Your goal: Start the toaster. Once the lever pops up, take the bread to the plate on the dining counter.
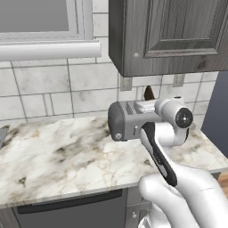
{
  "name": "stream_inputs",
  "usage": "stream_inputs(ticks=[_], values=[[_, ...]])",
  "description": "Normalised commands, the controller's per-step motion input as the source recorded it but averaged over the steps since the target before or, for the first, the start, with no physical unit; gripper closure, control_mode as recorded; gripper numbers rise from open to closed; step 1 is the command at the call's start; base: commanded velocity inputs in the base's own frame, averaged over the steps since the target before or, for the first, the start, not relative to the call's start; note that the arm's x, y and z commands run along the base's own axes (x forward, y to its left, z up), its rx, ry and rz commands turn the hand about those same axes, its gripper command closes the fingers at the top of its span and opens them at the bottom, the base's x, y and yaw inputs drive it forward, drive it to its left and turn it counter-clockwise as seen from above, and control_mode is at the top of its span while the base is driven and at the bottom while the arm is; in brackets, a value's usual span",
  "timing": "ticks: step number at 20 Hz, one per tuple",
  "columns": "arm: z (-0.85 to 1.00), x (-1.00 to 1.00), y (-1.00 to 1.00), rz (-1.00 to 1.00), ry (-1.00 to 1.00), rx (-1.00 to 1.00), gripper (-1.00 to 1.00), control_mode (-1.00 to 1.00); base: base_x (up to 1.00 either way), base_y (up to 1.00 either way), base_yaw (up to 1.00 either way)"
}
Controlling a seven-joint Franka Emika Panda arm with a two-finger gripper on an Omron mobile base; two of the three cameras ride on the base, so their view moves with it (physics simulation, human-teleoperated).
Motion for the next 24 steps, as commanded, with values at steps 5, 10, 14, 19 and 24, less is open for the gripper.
stream_inputs(ticks=[5,10,14,19,24], values=[[0.61,-0.81,0.0,0.0,0.08,-0.02,1.0,-1.0,0.0,0.0,0.0],[0.41,-0.81,0.0,0.0,0.2,0.0,1.0,-1.0,0.0,0.0,0.0],[0.17,-0.78,0.0,0.0,0.24,0.0,1.0,-1.0,0.0,0.0,0.0],[0.03,-0.5,0.0,-0.01,0.18,0.0,1.0,-1.0,0.0,0.0,0.0],[0.0,-0.35,0.0,0.0,0.04,0.0,1.0,-1.0,0.0,0.0,0.0]])
